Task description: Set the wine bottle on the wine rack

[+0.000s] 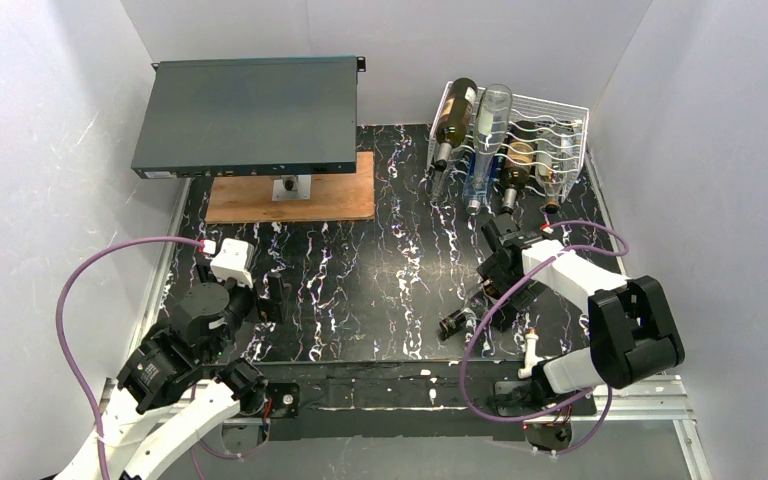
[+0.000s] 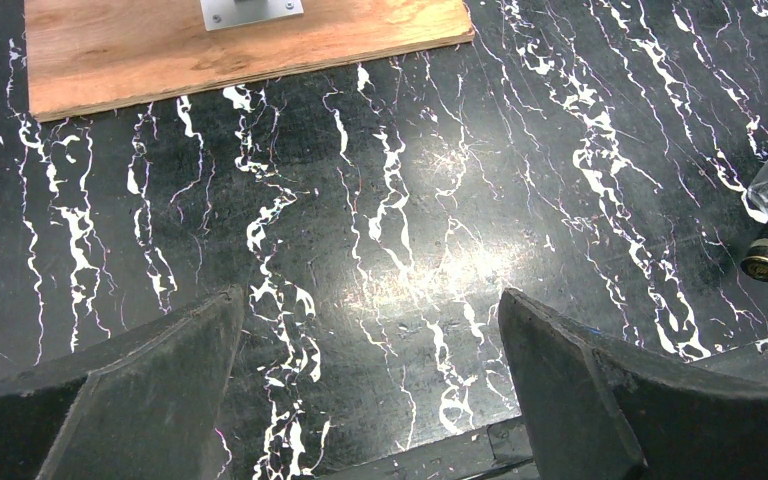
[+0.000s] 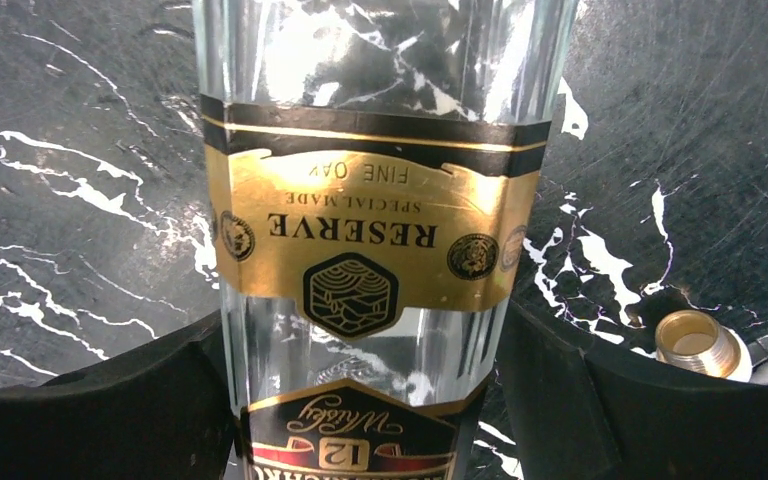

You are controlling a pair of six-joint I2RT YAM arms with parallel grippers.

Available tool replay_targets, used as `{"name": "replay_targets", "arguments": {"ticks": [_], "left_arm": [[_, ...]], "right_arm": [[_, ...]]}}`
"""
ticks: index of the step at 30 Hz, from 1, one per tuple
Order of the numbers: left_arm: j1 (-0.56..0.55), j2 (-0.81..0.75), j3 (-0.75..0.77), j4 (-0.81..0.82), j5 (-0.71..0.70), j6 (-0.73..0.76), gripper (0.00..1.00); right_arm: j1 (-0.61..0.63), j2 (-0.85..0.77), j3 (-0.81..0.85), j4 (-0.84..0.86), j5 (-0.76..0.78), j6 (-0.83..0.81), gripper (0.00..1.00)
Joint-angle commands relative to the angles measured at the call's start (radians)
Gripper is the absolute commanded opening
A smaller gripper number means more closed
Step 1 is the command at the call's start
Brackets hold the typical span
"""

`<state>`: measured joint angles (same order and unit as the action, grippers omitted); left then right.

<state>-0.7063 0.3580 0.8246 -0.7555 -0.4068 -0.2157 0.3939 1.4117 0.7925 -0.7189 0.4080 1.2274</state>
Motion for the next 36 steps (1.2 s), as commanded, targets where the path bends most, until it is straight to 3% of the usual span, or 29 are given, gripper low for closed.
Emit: {"name": "replay_targets", "arguments": {"ticks": [1, 12, 16, 21, 25, 27, 36], "left_arm": [[-0.002, -0.005, -0.01, 0.015, -0.006, 0.012, 0.99], [-0.002, 0.002, -0.01, 0.015, -0.006, 0.015, 0.99], [-0.003, 0.004, -0.01, 0.015, -0.006, 0.015, 0.99], [-0.002, 0.005, -0.01, 0.015, -0.004, 0.015, 0.99], [-0.002, 0.007, -0.01, 0.015, -0.004, 0.014, 0.99], [-0.003, 0.007, -0.01, 0.015, -0.004, 0.015, 0.99], [-0.003, 0.007, -0.01, 0.015, -0.002, 0.014, 0.99]], "right_arm": [[-0.001, 0.031, -0.035, -0.001, 0.023, 0.017, 0.88], [0.011, -0.006, -0.028, -0.014, 0.054, -0.035, 0.63], [0.013, -0.072, -0.01, -0.018, 0.099, -0.102, 0.46], [0.013, -0.195, -0.014, 0.046, 0.147, -0.249, 0.28], [0.01, -0.304, -0.036, 0.197, 0.07, -0.462, 0.17], [0.006, -0.331, -0.028, 0.249, 0.0, -0.563, 0.02], [-0.063, -0.239, 0.228, 0.21, -0.172, -0.844, 0.01]]}}
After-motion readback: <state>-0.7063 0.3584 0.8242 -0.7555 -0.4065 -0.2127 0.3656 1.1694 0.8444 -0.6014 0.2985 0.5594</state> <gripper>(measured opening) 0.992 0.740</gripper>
